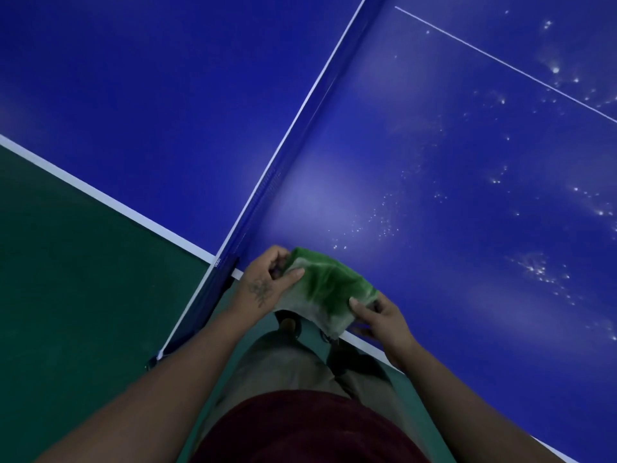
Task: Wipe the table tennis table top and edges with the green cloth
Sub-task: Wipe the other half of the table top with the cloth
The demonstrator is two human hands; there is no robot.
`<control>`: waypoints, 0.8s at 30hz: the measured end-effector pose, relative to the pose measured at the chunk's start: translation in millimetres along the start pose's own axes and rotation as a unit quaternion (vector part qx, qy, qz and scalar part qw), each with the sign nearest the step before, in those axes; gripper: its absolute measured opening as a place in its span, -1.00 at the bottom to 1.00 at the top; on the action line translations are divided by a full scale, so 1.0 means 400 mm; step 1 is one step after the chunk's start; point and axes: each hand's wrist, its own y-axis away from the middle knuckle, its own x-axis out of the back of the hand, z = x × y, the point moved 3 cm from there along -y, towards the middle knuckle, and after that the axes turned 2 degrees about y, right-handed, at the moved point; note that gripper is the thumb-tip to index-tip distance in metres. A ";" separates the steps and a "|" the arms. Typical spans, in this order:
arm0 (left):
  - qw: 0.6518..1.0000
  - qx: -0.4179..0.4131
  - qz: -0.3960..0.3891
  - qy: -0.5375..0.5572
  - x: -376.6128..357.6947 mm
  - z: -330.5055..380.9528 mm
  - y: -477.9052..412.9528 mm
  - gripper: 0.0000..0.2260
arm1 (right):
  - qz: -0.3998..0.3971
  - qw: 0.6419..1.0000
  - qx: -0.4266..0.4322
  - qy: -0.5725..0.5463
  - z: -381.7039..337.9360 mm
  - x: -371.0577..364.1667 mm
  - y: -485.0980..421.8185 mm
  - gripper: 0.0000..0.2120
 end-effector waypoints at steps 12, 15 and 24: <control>0.995 -0.044 0.086 -0.039 0.006 -0.098 -0.006 -0.60 | 0.253 0.774 0.382 0.436 0.010 0.022 -0.030 -0.72; 0.987 -0.092 0.109 -0.070 0.022 -0.125 -0.012 -0.53 | 0.172 0.680 0.501 0.507 -0.015 -0.045 -0.052 -0.64; 0.984 -0.131 0.099 -0.064 0.030 -0.232 -0.046 -0.38 | 0.053 0.577 0.487 0.654 0.030 -0.209 -0.207 -0.27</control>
